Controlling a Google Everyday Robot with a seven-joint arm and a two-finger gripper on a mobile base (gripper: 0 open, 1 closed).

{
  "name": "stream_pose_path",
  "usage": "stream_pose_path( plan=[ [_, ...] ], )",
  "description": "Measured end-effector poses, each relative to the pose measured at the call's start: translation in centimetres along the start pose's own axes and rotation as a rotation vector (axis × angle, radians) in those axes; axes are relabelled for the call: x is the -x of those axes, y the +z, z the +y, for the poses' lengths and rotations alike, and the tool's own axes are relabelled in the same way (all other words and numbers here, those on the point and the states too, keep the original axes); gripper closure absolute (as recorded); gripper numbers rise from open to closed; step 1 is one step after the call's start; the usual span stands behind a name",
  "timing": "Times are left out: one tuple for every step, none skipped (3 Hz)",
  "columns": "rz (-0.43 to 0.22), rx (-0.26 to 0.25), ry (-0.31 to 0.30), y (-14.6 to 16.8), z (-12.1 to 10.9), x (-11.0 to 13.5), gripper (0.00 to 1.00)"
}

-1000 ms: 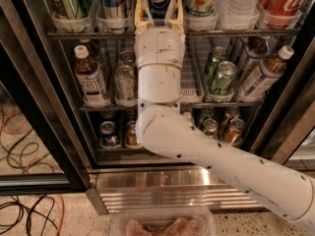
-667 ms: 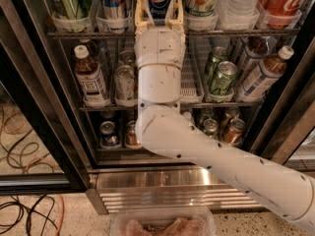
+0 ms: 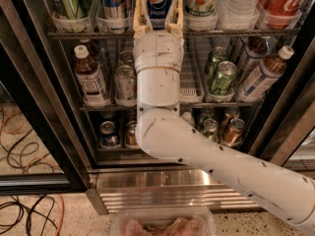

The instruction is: Pick pepsi can from top shelf of fridge

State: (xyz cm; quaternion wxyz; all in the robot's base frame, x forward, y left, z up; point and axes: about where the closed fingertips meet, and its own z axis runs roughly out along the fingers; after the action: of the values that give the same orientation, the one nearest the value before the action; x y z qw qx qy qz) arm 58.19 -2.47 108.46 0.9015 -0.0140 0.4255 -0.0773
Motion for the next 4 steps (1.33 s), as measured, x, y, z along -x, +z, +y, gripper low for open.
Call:
stream_pose_path(
  plan=[
    [0.015, 0.011, 0.005, -0.44, 0.32, -0.18, 0.21],
    [0.027, 0.019, 0.01, -0.8, 0.56, -0.34, 0.31],
    [0.027, 0.019, 0.01, -0.8, 0.56, -0.34, 0.31],
    [0.044, 0.029, 0.009, -0.46, 0.69, -0.71, 0.28]
  ],
)
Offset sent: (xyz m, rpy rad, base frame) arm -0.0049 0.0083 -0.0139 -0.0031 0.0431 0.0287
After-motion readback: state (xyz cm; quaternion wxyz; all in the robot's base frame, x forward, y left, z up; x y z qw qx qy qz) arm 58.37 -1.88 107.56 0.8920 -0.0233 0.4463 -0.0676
